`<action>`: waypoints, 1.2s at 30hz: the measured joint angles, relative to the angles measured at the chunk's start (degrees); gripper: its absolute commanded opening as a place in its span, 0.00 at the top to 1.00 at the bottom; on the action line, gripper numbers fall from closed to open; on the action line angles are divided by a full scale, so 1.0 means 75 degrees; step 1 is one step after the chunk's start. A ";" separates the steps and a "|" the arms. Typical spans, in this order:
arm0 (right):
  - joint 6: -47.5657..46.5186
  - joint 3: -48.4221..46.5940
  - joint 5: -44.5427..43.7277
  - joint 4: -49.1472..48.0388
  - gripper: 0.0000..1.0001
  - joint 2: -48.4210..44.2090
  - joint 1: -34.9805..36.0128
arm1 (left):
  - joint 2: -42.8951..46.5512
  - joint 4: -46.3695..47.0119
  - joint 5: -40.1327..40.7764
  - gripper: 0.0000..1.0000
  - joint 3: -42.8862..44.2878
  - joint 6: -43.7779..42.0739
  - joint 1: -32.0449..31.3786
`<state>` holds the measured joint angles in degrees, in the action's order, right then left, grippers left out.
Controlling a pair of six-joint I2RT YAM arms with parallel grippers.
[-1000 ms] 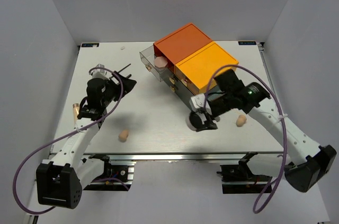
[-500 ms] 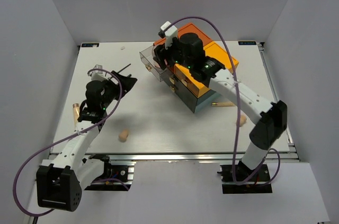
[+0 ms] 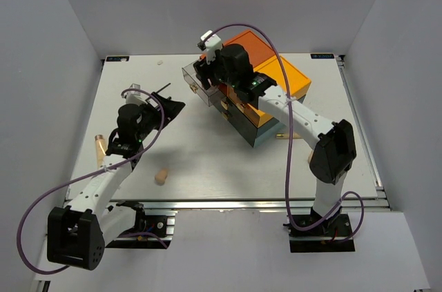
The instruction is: Organize the makeup
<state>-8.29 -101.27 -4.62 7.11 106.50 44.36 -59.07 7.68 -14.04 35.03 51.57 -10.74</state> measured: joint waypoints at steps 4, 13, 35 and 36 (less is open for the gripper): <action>-0.0044 -0.0111 0.0154 0.0006 0.52 0.0102 -0.0006 | -0.0070 0.0009 0.0000 0.13 0.0003 0.0000 -0.0038; -0.0163 -0.0297 0.0344 0.0038 0.33 0.0545 -0.0064 | -0.0108 0.0009 0.0006 0.13 0.0003 0.0000 -0.0090; 0.0810 -0.0283 0.3392 -0.0134 0.51 -0.0941 -0.2127 | -0.2489 0.0224 0.0073 0.66 0.1813 -0.0134 -0.0679; 0.0883 -0.0090 0.3523 -0.0213 0.51 -0.1236 -0.2398 | -0.2725 0.0201 0.0085 0.66 0.2011 -0.0160 -0.0723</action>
<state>-1.67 -101.95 21.80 5.52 97.23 26.37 -79.50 9.19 -13.41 50.11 50.37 -16.16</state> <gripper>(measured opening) 0.488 0.342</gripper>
